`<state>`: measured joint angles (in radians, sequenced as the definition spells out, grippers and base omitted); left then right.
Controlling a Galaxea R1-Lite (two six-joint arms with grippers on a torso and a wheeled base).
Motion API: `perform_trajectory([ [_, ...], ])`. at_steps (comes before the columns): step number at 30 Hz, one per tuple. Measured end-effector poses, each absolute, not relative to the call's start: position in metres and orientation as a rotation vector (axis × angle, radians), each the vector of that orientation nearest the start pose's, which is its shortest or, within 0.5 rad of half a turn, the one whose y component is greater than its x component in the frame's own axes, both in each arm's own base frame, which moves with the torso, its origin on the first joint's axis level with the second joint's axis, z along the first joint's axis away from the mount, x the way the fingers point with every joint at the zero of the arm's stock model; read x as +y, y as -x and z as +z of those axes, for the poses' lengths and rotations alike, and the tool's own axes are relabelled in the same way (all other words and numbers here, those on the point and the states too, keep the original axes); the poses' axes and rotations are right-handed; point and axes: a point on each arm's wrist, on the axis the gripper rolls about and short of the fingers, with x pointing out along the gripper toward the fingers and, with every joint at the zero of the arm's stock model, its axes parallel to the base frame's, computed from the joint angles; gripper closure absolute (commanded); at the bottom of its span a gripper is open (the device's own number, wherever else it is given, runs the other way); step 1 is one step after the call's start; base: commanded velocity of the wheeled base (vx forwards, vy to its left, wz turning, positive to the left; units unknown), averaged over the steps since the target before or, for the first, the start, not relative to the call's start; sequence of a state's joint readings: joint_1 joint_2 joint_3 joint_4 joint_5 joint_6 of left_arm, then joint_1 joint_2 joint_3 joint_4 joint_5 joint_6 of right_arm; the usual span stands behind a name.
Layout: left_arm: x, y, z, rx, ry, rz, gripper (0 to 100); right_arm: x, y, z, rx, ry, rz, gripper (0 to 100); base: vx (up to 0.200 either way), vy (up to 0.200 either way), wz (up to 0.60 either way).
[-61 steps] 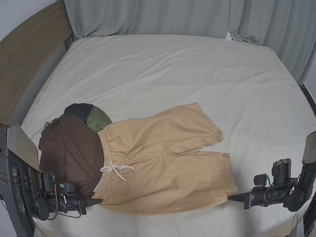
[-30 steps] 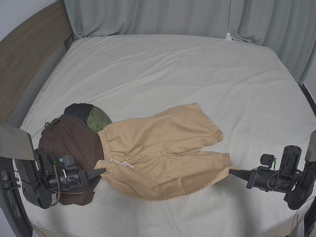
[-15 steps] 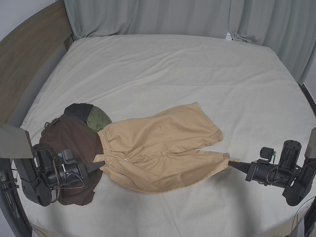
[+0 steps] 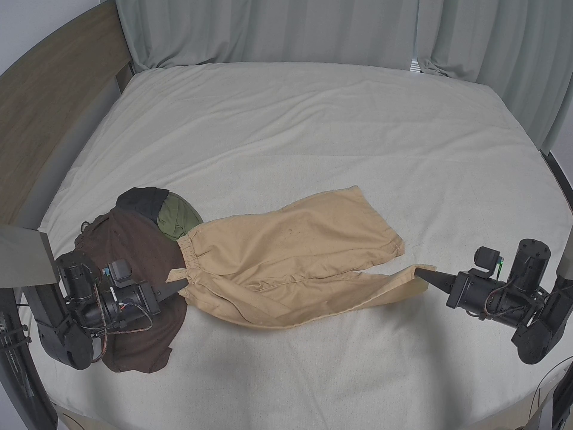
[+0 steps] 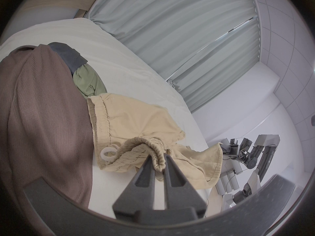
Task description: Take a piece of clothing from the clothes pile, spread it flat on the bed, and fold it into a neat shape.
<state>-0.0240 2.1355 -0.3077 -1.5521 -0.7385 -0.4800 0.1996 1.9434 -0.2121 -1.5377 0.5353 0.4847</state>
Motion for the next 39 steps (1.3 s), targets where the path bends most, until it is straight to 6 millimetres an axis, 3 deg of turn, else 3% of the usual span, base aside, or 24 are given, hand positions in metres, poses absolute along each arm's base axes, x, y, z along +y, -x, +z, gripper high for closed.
perform_trajectory([
  [39,-0.022,-0.293,0.059,0.361,0.583,-0.654,100,0.064,-0.287,0.105,0.179,-0.467,0.706,100,0.0,0.0,0.0],
])
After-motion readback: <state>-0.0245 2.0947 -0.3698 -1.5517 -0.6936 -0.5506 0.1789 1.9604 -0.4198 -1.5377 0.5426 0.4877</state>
